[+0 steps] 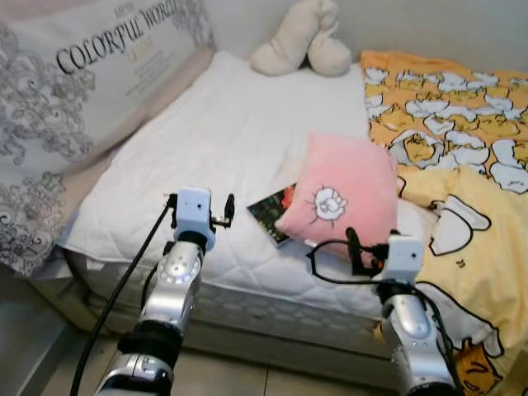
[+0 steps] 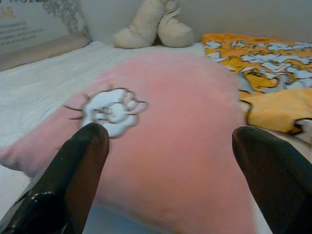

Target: Clean up the room

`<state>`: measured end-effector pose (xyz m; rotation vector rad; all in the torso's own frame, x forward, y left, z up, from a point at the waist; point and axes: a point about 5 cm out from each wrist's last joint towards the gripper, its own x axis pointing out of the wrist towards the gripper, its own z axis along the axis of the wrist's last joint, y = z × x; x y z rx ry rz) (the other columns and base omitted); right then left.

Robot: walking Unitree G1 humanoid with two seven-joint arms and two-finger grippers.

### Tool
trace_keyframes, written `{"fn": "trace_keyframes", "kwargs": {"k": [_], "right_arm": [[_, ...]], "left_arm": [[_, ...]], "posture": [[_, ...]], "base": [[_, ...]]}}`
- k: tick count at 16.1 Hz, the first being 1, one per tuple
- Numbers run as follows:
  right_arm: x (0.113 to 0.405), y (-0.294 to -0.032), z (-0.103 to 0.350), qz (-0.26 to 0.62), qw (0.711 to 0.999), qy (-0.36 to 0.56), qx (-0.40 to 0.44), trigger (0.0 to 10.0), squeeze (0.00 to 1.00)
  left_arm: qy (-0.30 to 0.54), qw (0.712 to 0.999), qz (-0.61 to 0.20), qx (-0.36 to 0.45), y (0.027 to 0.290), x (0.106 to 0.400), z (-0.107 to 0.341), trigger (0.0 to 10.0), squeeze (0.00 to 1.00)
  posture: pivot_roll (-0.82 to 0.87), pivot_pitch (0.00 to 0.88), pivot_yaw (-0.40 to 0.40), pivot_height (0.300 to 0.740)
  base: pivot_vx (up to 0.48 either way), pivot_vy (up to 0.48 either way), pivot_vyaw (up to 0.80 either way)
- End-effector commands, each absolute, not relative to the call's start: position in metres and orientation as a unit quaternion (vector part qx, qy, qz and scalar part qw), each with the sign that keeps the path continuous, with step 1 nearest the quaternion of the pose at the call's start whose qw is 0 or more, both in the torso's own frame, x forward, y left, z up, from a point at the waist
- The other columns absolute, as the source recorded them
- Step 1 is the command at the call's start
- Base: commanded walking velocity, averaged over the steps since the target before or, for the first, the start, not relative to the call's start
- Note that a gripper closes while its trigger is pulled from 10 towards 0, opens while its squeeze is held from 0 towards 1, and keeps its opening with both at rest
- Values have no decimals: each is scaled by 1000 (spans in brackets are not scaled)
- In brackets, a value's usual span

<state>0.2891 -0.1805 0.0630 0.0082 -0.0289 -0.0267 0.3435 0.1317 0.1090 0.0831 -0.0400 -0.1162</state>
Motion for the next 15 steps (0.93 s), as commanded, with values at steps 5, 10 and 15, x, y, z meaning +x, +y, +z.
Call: {"fn": "trace_keyframes", "kwargs": {"k": [5,10,15], "right_arm": [[283,-196,60,-40,999,-10,-3,10000,0],[281,-197,59,-44,999,-9,-4,10000,0],[281,-197,60,-43,999,-9,-7,10000,0]], "left_arm": [[-27,994,-95,39,115,344,111,10000,0],[-11,995,-99,20,112,345,107,10000,0],[-17,994,-108,8,114,344,107,10000,0]], "posture": [[109,0,39,740],[100,0,44,740],[98,0,41,740]], "base": [[0,-422,0],[118,-149,0],[465,0,0]]}}
